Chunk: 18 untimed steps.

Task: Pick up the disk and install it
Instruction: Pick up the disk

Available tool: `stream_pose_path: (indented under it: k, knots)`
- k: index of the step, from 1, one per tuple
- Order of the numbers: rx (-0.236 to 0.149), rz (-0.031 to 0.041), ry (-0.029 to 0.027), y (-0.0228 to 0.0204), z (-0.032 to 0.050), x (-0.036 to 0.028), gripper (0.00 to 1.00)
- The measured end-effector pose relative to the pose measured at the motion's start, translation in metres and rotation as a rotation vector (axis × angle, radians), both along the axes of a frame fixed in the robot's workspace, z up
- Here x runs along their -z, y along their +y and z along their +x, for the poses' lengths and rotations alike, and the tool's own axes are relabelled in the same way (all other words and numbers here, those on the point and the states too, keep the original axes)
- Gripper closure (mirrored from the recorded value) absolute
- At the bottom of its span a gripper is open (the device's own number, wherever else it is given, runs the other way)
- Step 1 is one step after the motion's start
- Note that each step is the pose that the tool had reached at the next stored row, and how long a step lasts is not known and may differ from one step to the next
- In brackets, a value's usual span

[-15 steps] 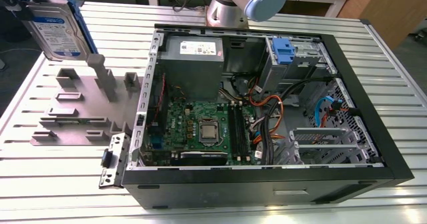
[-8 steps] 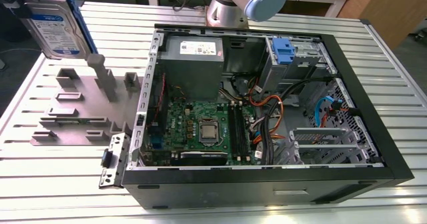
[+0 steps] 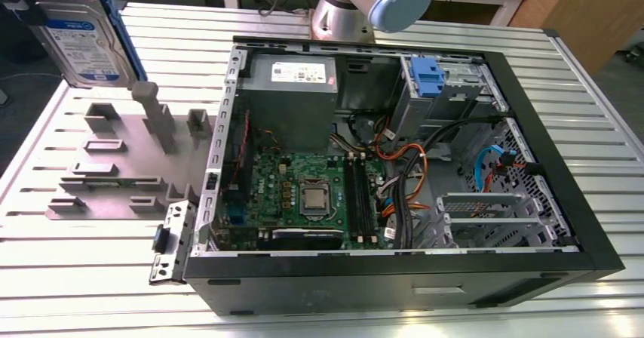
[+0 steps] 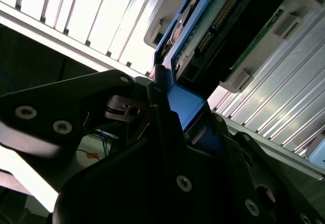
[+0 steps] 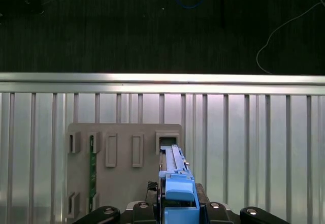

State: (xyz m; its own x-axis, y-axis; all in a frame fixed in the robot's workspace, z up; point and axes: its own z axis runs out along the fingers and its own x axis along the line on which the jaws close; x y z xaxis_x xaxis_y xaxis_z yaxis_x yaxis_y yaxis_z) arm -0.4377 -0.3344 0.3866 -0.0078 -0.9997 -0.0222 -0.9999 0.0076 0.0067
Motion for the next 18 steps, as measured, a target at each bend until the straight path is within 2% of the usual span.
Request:
stream_pose_path:
  k: [18]
  knots:
    - [0.000,0.0000,0.0000,0.0000,0.0000,-0.0058,0.64]
